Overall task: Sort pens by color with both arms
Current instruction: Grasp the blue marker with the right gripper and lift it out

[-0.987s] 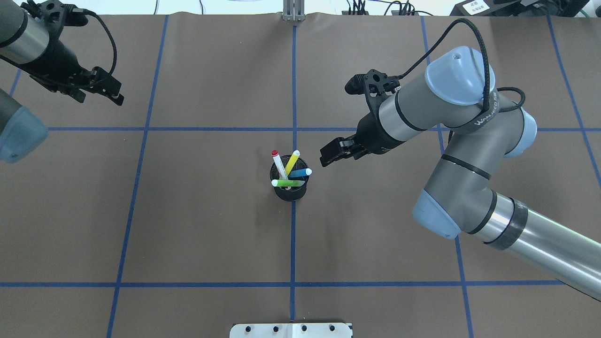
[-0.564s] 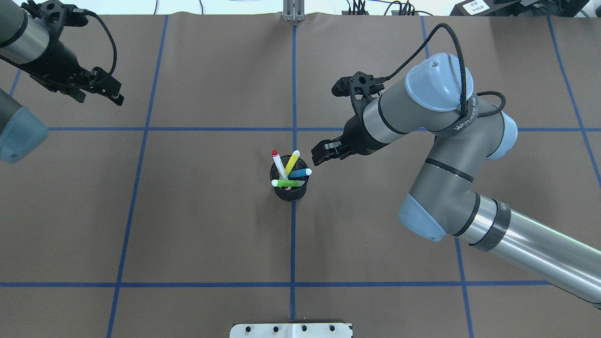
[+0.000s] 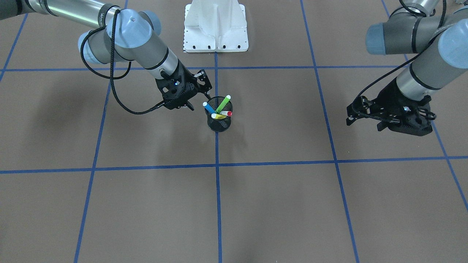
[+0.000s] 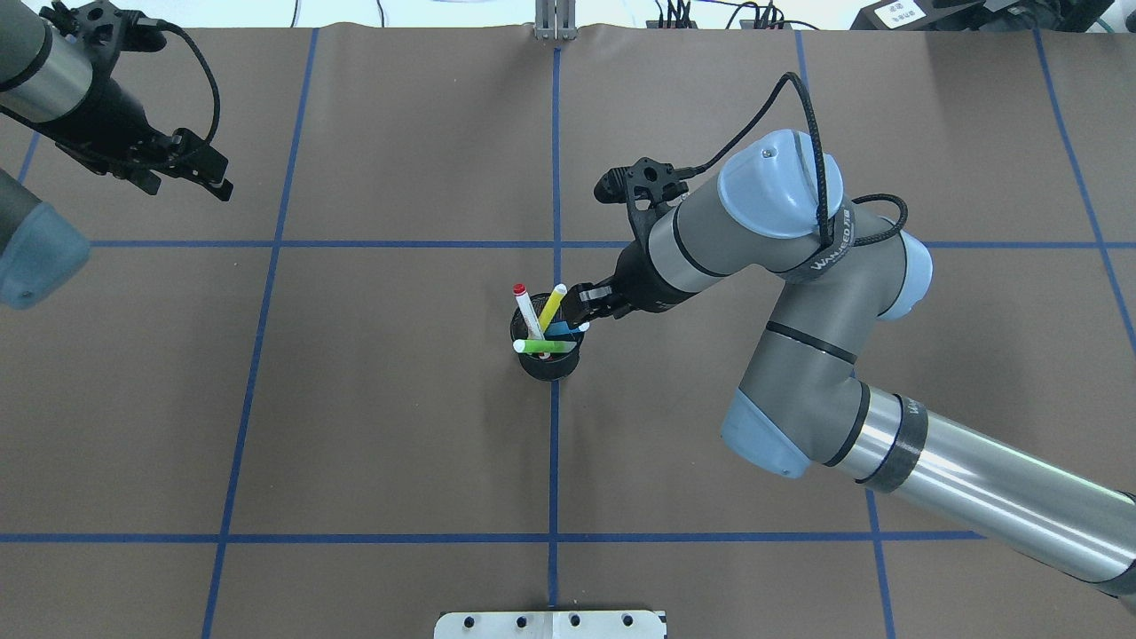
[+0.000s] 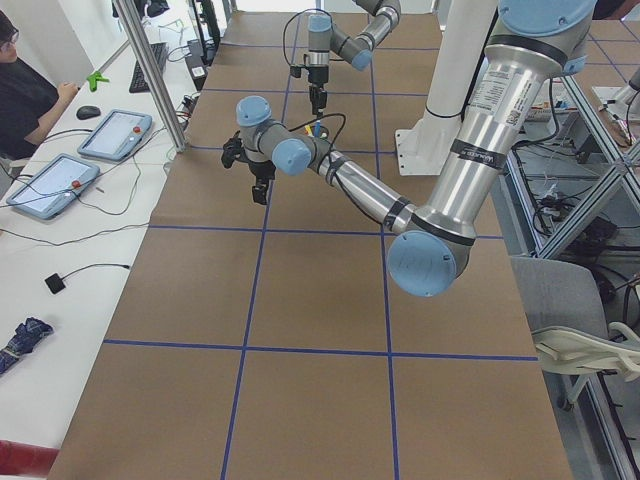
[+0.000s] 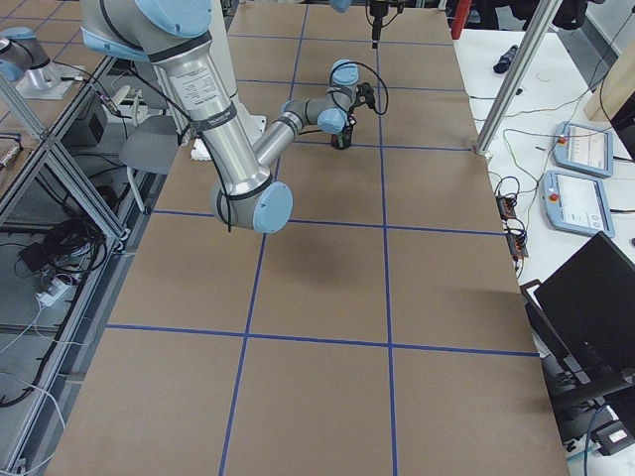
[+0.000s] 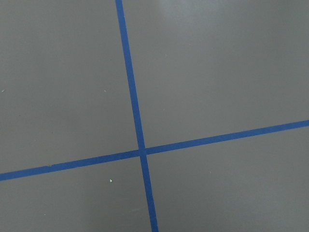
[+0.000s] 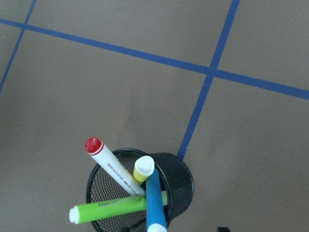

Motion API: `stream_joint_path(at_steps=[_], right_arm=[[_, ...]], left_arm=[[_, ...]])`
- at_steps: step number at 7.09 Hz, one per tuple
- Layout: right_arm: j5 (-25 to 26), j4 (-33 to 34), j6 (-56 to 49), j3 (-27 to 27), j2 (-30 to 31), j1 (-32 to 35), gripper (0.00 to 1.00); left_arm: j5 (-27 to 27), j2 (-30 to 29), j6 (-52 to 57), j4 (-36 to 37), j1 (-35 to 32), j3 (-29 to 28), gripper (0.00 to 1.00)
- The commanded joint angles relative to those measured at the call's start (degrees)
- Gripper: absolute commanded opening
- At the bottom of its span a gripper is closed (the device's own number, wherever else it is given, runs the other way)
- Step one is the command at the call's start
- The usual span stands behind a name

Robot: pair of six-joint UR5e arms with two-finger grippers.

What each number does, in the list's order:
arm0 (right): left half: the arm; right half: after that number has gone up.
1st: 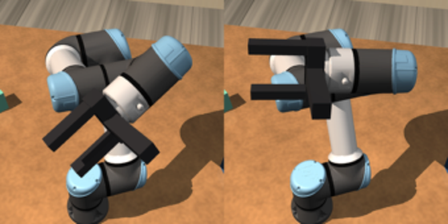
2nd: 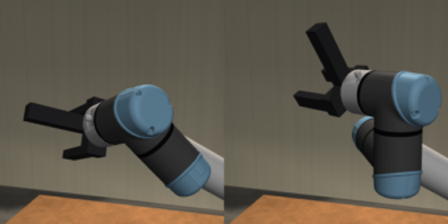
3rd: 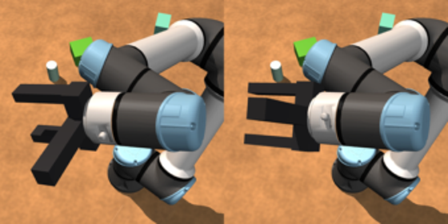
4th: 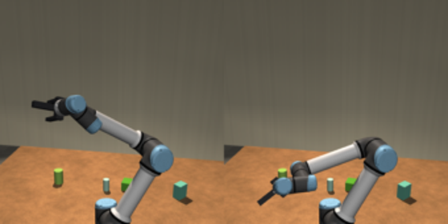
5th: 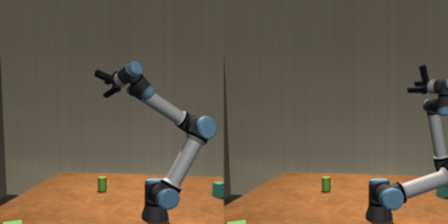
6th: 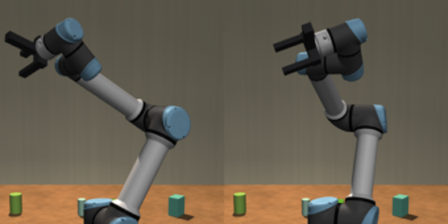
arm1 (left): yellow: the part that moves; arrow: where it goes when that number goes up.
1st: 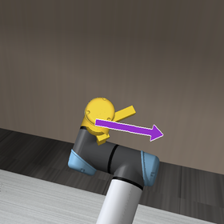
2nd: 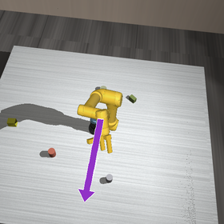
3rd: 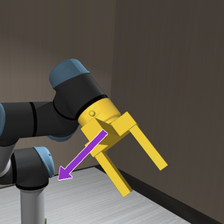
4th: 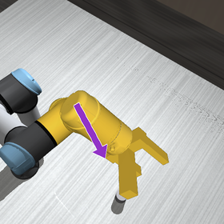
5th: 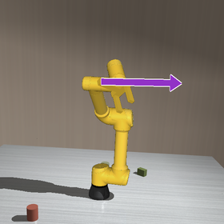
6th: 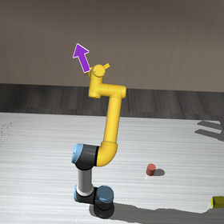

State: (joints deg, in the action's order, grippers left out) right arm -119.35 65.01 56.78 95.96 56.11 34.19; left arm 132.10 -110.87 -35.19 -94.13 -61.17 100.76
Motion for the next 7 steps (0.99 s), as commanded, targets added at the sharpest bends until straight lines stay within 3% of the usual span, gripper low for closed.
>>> stream_joint_path(at_steps=[1, 3, 7], right_arm=[[1.40, 0.03, 1.14, -0.51, -0.39, -1.40, 0.60], [1.49, 0.03, 2.01, -0.51, -0.48, -1.58, 0.44], [3.68, 0.38, 2.02, -0.60, -0.74, -1.58, 0.43]], left_arm=[[0.00, 0.12, 0.03, 0.00, -0.09, -0.03, 1.00], [0.00, 0.30, 0.39, 0.00, -0.09, -0.03, 1.00], [0.00, 0.47, 0.30, 0.00, -0.09, -0.03, 1.00]])
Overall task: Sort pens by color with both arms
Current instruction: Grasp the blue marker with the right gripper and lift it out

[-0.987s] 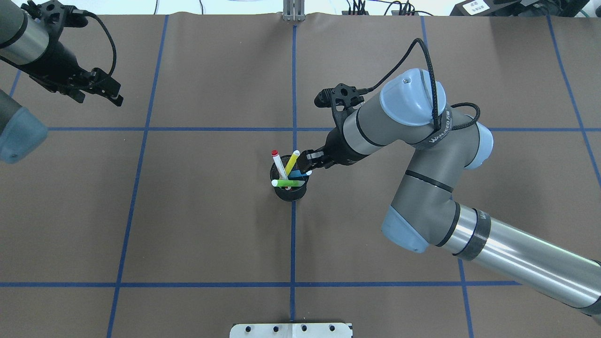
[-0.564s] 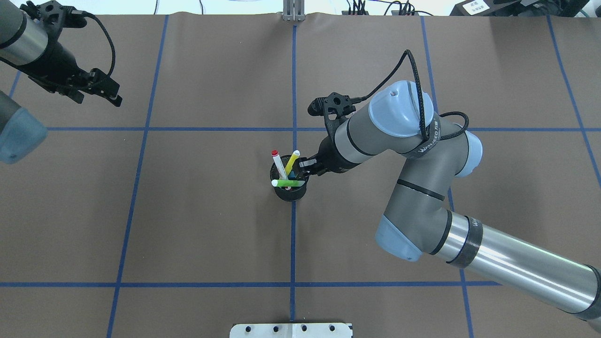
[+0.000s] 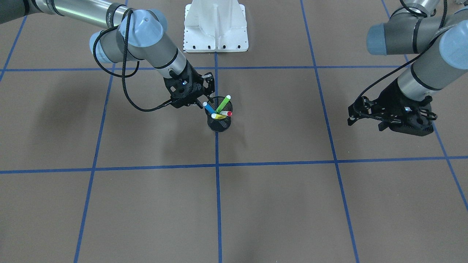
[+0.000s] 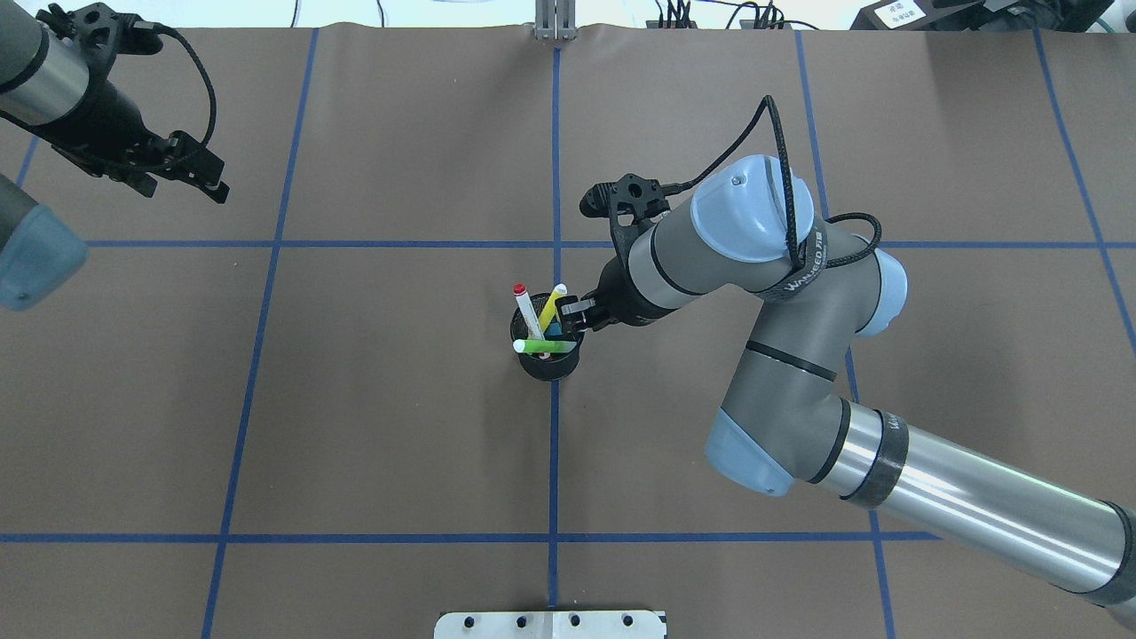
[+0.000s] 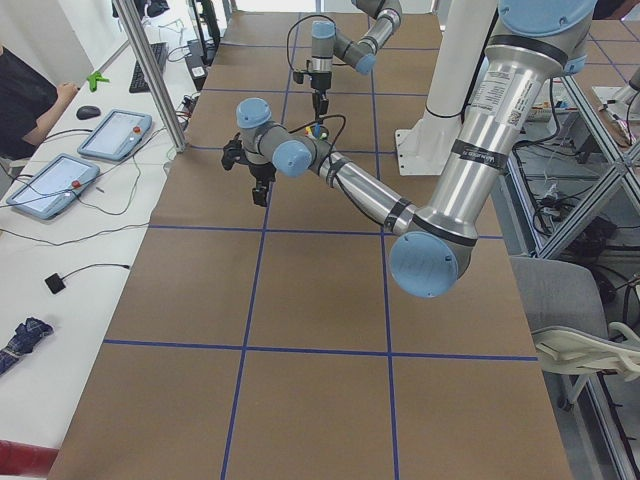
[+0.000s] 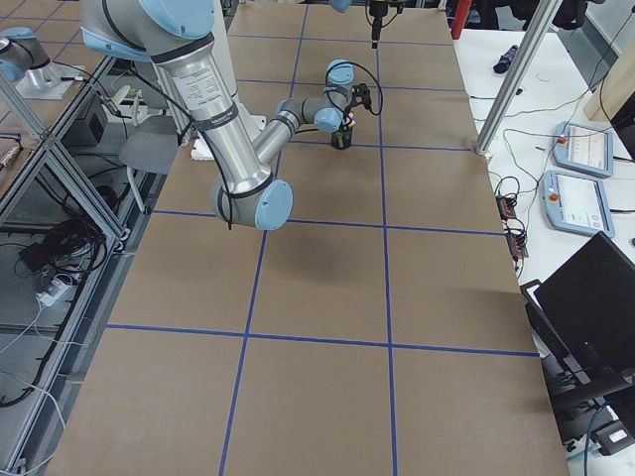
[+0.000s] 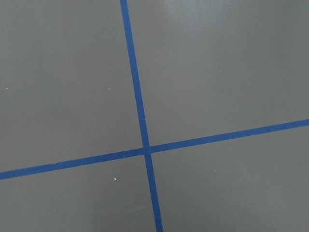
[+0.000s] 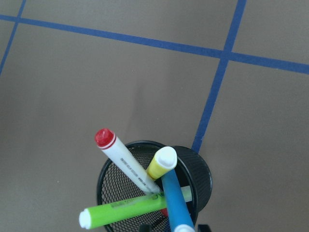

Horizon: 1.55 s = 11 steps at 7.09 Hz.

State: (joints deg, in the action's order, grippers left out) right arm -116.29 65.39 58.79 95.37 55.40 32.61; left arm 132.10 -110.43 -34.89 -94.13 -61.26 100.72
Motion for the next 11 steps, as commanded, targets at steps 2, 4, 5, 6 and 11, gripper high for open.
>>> stream_joint_path(at_steps=[2, 4, 5, 6, 11], right_arm=[[0.63, -0.08, 0.01, -0.44, -0.11, 0.00, 0.41], [0.63, -0.08, 0.01, -0.53, -0.11, -0.18, 0.40], [0.63, -0.08, 0.09, -0.53, -0.11, -0.27, 0.31], [0.63, -0.08, 0.10, -0.53, -0.11, -0.62, 0.20], [1.95, 0.18, 0.10, 4.28, -0.20, 0.95, 0.00]], left_arm=[[0.00, 0.04, 0.00, 0.00, 0.00, -0.09, 1.00], [-0.09, 0.04, 0.00, 0.00, 0.00, -0.09, 1.00], [-0.09, 0.12, 0.00, -0.61, 0.00, -0.09, 1.00], [-0.09, 0.21, 0.00, -0.70, 0.00, -0.09, 1.00], [-0.09, 0.21, 0.00, -0.79, -0.09, 0.09, 1.00]])
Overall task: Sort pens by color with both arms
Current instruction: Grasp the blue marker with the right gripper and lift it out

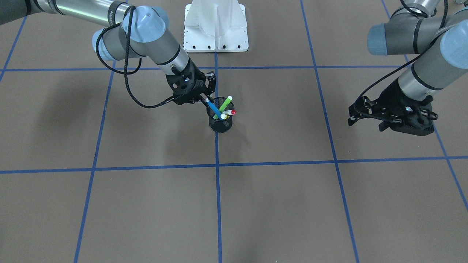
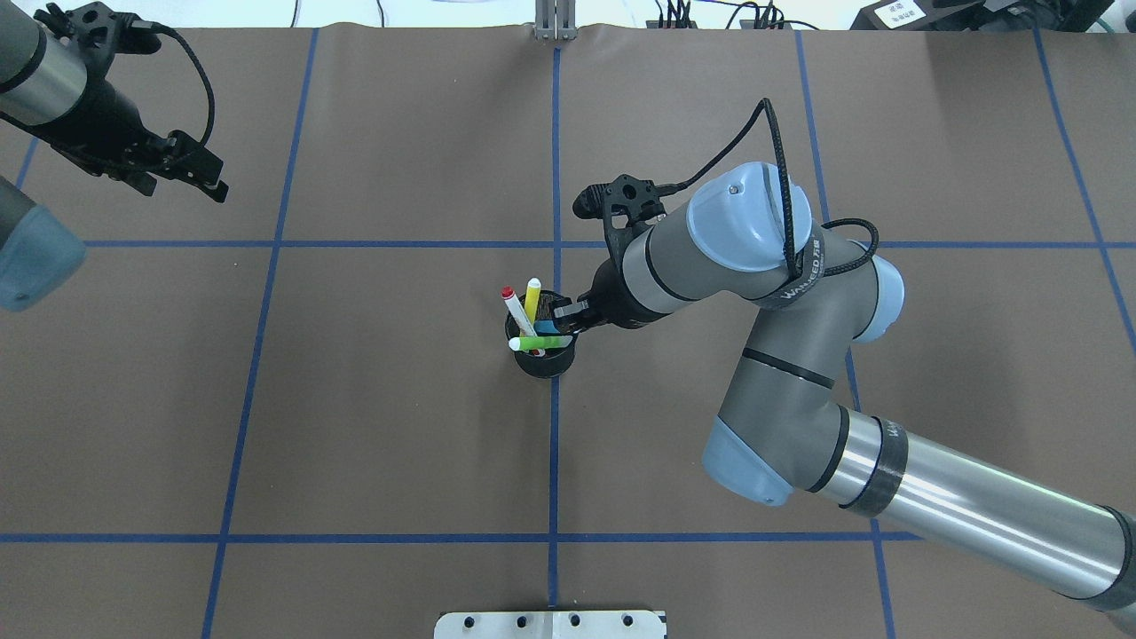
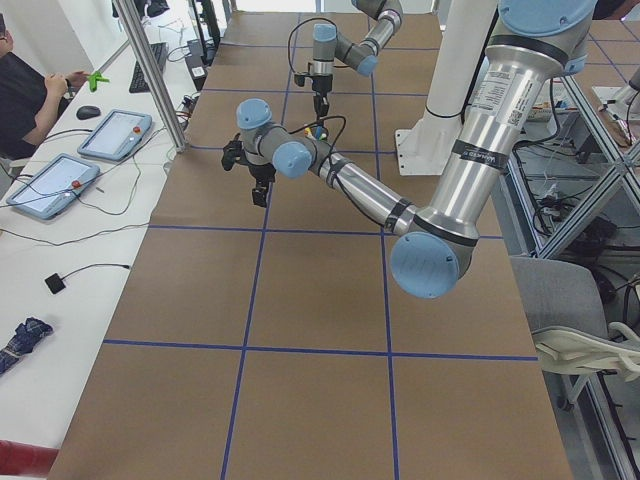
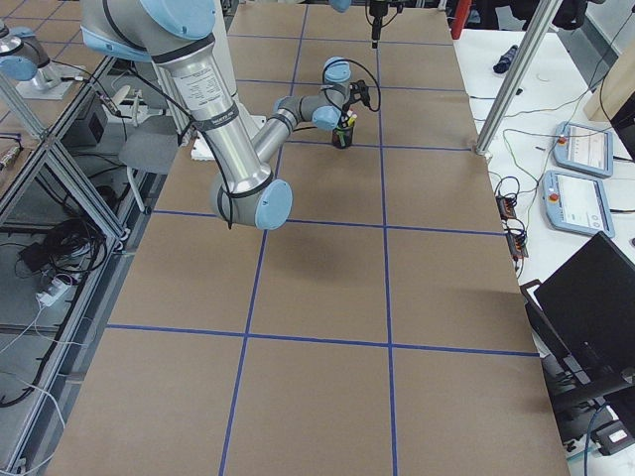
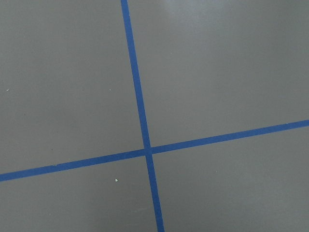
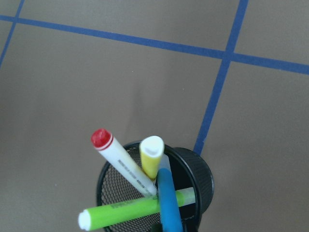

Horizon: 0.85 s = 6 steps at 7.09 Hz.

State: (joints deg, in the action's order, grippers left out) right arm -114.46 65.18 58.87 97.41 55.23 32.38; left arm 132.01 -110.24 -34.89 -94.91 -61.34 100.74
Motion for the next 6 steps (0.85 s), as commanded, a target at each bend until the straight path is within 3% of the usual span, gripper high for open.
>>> stream_joint_path(at_steps=[1, 4, 5, 6], right_arm=[[0.12, 0.47, 0.20, 4.61, 0.14, 1.72, 0.00], [0.64, 8.09, 0.28, 14.10, 0.76, 9.35, 0.00], [5.00, 8.12, 0.37, 14.21, 0.49, 11.20, 0.00], [13.22, 8.30, 0.37, 13.08, 0.06, 11.04, 0.00]], left_arm=[[0.00, 0.03, 0.00, -0.01, 0.00, 0.07, 1.00], [0.00, -0.23, -0.17, -0.01, -0.09, 0.34, 1.00], [0.00, -0.32, -0.18, -0.01, 0.00, 0.34, 1.00], [0.00, -0.32, -0.35, -0.01, -0.09, 0.34, 1.00]])
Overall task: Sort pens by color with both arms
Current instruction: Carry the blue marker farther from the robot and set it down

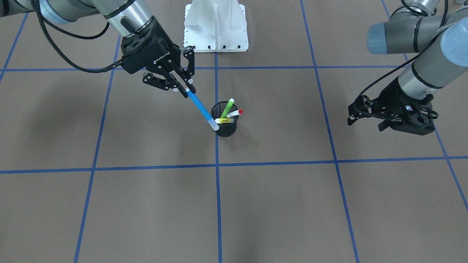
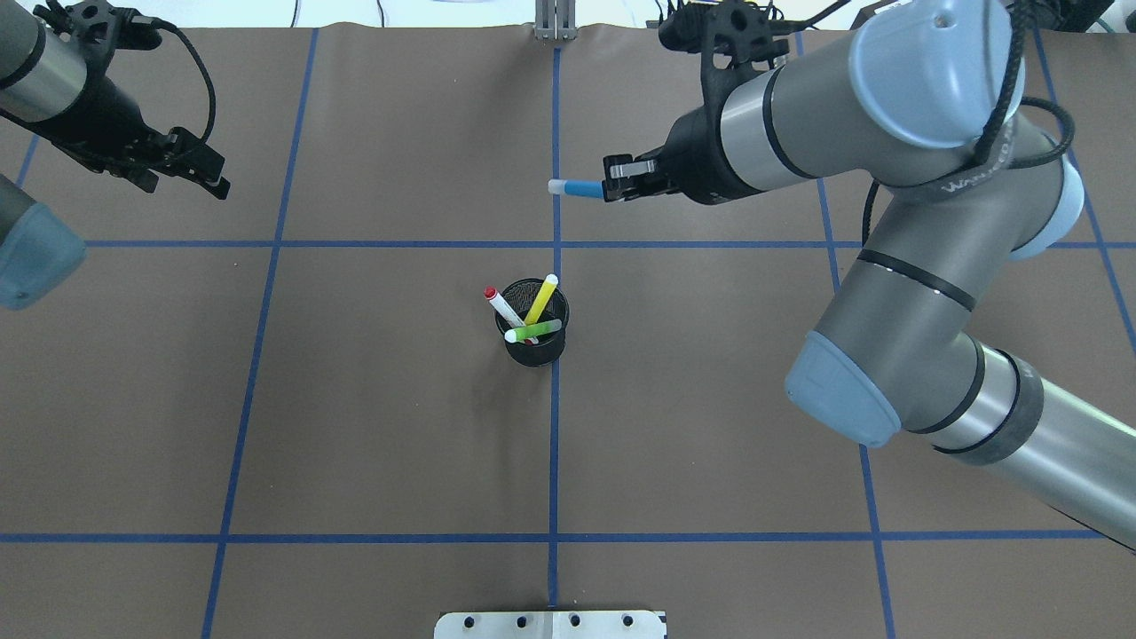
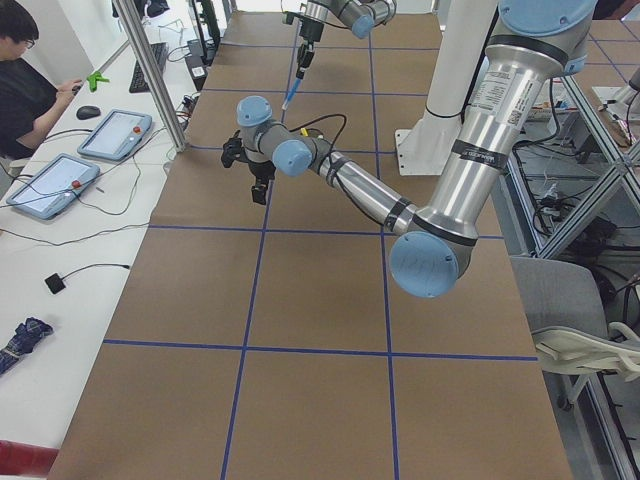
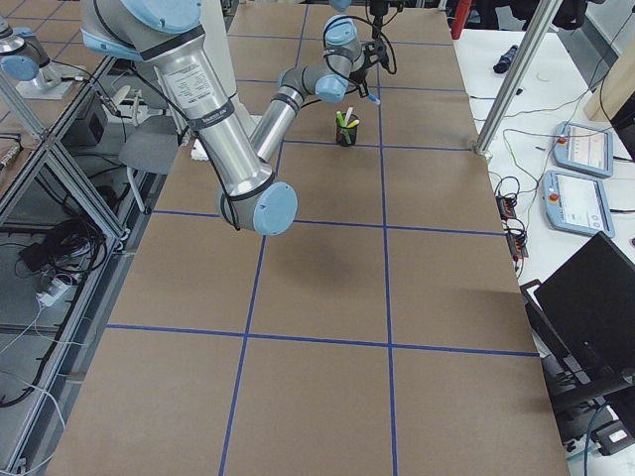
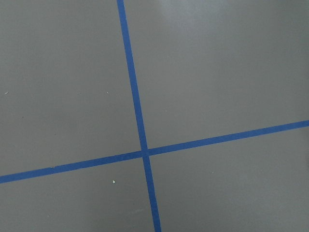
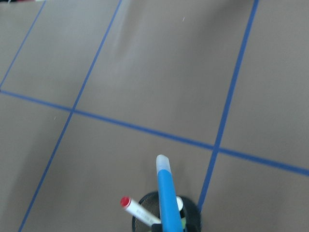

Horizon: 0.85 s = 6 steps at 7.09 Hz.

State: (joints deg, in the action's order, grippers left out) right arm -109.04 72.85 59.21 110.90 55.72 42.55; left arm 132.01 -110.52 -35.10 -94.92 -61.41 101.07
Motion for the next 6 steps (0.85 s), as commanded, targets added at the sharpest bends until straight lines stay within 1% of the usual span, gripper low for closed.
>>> stream_joint_path(at_steps=[1, 2, 3, 4, 5, 6], right_arm=[[13.70, 0.45, -0.06, -4.16, -1.22, 0.87, 0.00], [22.29, 0.53, -0.06, -10.11, -3.05, 0.61, 0.00], [28.90, 0.36, -0.14, -16.96, -5.94, -0.35, 0.00], [34.01, -0.08, -0.14, -22.86, -8.41, -1.23, 0.00], [37.46, -3.56, -0.14, -31.53, -12.17, -2.37, 0.00], [43.93, -8.99, 0.12, -41.36, -15.60, -4.65, 0.00]], left_arm=[[0.00, -0.14, -0.32, 0.00, 0.06, -0.17, 1.00], [0.00, -0.05, -0.24, 0.00, 0.06, -0.34, 1.00], [0.00, 0.04, -0.24, 0.00, 0.06, -0.35, 1.00], [0.00, 0.04, -0.50, 0.00, 0.06, -0.26, 1.00], [0.00, -0.05, -0.50, 0.00, 0.06, -0.26, 1.00], [0.00, 0.04, -0.50, 0.00, 0.06, -0.34, 1.00]])
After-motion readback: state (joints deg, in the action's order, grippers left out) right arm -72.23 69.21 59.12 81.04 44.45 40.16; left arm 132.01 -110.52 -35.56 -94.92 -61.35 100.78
